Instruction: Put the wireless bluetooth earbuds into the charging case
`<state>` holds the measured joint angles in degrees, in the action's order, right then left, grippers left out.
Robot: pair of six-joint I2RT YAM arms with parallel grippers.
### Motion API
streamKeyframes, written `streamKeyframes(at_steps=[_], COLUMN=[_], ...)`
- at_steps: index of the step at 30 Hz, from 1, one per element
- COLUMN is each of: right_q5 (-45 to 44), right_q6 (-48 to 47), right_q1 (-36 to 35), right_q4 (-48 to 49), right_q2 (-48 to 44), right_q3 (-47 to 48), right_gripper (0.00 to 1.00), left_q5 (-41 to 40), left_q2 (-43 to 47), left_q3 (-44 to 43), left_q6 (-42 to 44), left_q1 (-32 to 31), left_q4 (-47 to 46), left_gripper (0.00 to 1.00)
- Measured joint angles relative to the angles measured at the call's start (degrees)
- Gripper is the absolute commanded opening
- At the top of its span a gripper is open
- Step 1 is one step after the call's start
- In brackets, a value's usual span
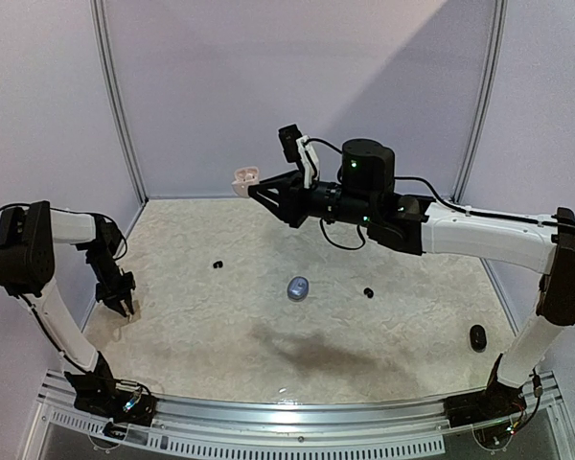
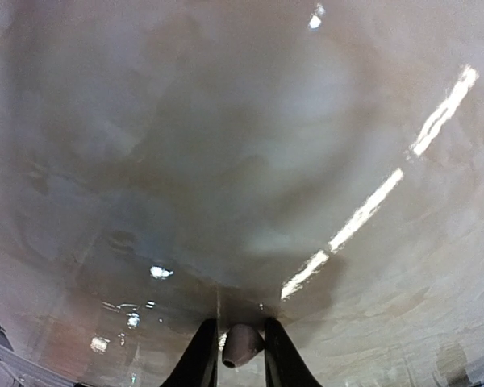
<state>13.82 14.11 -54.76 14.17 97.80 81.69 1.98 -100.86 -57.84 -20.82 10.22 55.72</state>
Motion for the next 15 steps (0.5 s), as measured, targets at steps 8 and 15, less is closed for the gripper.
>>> streamKeyframes(at_steps=[8,15], right_q5=[0.0,0.0], right_q6=[0.0,0.1], right_q1=[0.0,0.0], right_q4=[0.0,-0.1], right_q2=[0.0,0.0], right_q3=[0.0,0.0], right_gripper=[0.0,0.0], left_q5=[-0.1,0.2], left_q2=[0.0,0.7], left_q3=[0.0,0.6], left_q6=[0.0,0.4], left_q1=[0.0,0.0], left_q4=[-0.2,-1.0], left_gripper=[0.12,0.0])
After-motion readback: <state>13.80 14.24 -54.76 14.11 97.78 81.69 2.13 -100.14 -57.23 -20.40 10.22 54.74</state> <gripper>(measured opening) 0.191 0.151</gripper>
